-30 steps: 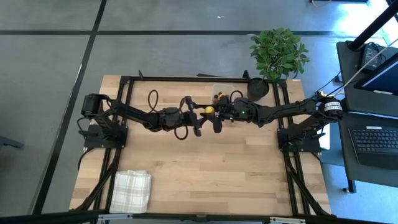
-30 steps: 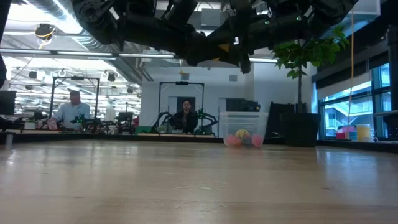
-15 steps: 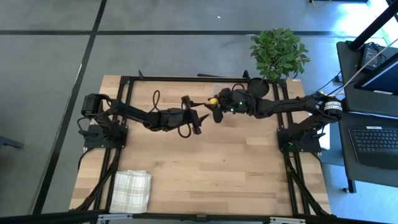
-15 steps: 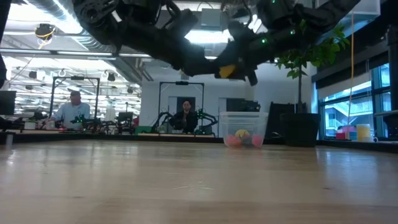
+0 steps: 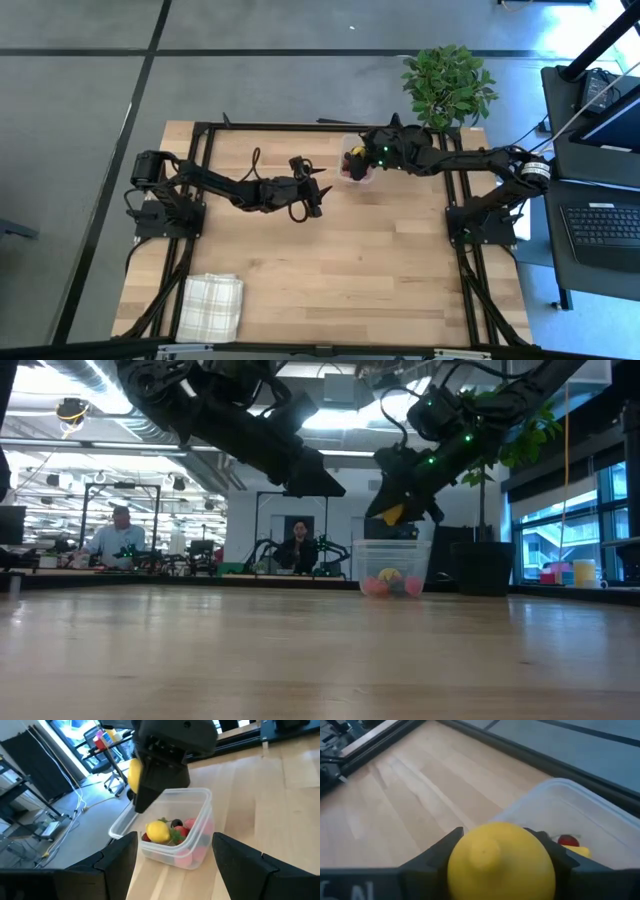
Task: Pick and placing Produce into tupperware
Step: Put the lemon into the transparent bin, then return to Home Position
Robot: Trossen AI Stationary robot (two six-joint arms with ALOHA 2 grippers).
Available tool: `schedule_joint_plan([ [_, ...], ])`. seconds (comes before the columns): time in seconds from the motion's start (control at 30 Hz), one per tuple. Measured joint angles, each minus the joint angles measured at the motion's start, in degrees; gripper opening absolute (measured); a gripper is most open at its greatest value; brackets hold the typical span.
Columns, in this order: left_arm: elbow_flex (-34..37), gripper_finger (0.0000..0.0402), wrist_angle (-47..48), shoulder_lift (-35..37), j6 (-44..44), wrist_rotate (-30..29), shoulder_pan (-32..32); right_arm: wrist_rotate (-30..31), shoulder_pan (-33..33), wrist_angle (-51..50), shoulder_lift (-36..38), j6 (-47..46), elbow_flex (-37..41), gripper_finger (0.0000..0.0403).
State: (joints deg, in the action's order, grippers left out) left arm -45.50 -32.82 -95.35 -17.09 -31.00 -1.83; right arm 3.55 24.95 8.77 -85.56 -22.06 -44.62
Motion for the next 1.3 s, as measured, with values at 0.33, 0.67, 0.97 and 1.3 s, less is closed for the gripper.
schedule_joint_plan([
  [0.33, 0.0, 0.0251, -0.1, 0.0, 0.0, 0.0, 0.0, -0.2, 0.4, 0.8, -7.2, -0.2, 0.0, 0.019],
  [0.67, 0.0, 0.0251, -0.2, 0.0, 0.0, 0.0, 0.0, -0.2, 0.5, 2.2, -9.6, 0.2, 0.0, 0.019],
  [0.97, 0.0, 0.0251, -0.2, 0.0, 0.0, 0.1, 0.0, -0.2, 0.5, 2.2, -9.6, 0.3, 0.0, 0.0239],
  [1.3, 0.0, 0.0251, 6.2, 3.7, 2.3, -4.5, -0.7, -1.2, 0.4, -2.9, -4.7, 4.5, -2.0, 0.0246],
])
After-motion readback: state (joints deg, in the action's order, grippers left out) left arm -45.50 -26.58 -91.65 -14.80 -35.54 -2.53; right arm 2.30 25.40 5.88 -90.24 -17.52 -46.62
